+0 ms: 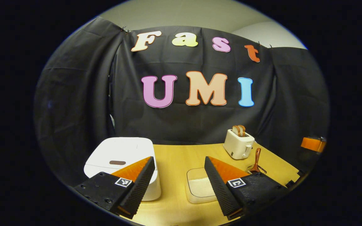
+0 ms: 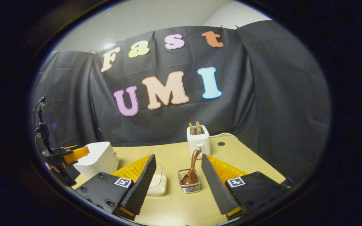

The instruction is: Close the left gripper, press the button to open the rice cooker; take a wooden spoon from the chopstick holder with the right hand, scoop a spoonful of rice and pour it into the rice cooker, then put the wooden spoon back into the chopstick holder.

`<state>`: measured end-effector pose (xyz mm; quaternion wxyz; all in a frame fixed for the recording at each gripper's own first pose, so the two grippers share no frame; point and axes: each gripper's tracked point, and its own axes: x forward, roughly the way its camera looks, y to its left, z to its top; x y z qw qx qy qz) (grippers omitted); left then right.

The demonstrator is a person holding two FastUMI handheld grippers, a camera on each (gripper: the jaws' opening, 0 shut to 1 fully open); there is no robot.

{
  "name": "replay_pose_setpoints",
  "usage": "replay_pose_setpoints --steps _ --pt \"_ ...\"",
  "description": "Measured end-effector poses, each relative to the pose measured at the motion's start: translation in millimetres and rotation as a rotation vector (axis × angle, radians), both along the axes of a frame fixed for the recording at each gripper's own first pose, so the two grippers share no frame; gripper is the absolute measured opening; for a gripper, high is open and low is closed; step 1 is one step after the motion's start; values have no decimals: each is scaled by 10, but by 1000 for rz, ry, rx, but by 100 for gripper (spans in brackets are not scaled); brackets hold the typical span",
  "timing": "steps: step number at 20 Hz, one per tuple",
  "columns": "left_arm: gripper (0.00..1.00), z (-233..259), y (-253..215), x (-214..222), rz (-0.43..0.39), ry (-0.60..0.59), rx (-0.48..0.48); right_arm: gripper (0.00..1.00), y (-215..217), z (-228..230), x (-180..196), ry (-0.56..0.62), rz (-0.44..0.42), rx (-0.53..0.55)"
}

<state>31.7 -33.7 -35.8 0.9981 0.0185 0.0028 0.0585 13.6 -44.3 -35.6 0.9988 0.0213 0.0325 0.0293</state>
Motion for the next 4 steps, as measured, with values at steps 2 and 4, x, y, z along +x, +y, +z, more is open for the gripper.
replay_pose_setpoints --steps 2,4 --pt "94 -39 -139 8 -19 10 -8 91 -74 -20 -48 0 -6 -8" --pt "94 -47 -246 2 -26 7 -12 91 -108 -46 -78 3 -2 -15"
